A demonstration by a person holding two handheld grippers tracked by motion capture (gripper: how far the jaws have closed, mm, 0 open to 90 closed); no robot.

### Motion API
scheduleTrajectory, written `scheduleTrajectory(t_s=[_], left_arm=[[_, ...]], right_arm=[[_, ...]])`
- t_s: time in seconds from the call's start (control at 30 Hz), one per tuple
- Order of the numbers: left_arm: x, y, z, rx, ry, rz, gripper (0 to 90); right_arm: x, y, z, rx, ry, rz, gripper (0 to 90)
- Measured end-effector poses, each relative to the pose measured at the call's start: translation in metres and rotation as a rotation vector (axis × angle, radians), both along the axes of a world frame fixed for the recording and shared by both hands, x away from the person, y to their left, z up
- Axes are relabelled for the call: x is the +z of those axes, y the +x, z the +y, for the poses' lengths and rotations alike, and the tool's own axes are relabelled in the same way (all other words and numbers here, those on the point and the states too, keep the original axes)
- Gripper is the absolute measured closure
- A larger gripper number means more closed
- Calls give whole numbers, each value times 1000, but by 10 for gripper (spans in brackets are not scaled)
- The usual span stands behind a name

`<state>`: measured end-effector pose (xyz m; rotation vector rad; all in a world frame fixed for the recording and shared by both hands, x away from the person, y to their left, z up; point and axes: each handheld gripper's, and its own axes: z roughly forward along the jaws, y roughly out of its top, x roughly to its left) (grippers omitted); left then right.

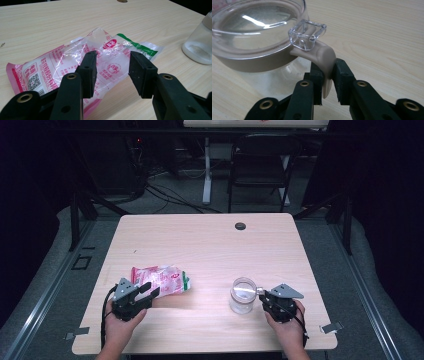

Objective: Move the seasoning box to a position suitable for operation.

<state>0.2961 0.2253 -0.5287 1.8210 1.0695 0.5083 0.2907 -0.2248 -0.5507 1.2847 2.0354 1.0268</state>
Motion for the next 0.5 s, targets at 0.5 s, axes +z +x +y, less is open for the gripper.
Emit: scheduleTrajectory(t_s=[0.5], left_arm=[[-1, -5, -1, 0, 22, -4, 575]], right_arm=[[1, 4, 2, 4, -15, 6, 801]])
